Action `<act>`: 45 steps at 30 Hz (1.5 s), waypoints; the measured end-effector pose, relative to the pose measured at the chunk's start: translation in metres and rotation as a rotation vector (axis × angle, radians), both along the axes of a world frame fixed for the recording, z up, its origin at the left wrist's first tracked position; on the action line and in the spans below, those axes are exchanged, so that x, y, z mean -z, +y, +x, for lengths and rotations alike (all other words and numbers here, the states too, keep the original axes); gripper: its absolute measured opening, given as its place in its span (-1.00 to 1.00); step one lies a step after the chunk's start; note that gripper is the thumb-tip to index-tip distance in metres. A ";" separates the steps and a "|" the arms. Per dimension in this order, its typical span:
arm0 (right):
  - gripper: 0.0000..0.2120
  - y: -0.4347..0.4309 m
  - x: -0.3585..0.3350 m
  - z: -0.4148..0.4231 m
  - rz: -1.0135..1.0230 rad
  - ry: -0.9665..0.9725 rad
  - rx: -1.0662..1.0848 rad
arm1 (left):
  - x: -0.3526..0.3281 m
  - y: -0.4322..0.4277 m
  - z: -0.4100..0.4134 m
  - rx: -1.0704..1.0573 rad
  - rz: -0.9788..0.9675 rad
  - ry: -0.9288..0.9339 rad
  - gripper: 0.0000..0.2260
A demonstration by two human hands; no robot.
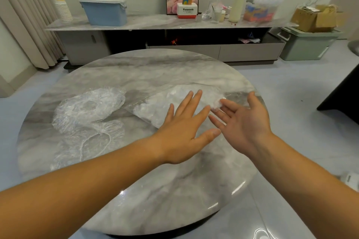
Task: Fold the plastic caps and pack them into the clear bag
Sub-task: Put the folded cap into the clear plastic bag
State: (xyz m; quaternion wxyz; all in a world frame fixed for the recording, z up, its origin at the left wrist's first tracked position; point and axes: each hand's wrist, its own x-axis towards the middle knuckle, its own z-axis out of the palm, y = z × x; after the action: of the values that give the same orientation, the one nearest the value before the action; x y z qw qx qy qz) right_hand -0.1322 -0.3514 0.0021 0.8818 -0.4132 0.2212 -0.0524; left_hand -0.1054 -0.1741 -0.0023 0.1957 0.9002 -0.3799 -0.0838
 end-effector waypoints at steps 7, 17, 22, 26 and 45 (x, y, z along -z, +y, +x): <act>-0.28 -0.009 0.004 0.004 0.046 0.057 0.039 | -0.003 -0.008 0.019 0.045 0.036 -0.042 -0.31; -0.27 -0.015 0.003 0.003 0.219 -0.008 0.062 | -0.007 -0.014 0.016 0.048 0.083 -0.147 -0.24; -0.22 -0.008 0.001 0.010 0.305 -0.079 0.003 | -0.008 0.004 0.006 0.042 -0.035 -0.017 -0.27; -0.11 0.008 0.001 0.016 0.359 -0.094 -0.053 | -0.009 0.023 -0.005 0.069 -0.163 0.083 -0.29; -0.11 0.022 -0.004 0.025 0.255 -0.026 -0.062 | -0.001 0.037 -0.009 0.093 -0.327 0.215 -0.39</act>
State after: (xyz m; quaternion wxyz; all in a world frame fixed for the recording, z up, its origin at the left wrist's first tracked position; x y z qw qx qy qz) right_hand -0.1071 -0.3297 0.0058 0.9312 -0.3036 0.2015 -0.0019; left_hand -0.1143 -0.1367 -0.0017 0.3747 0.8238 -0.4065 -0.1255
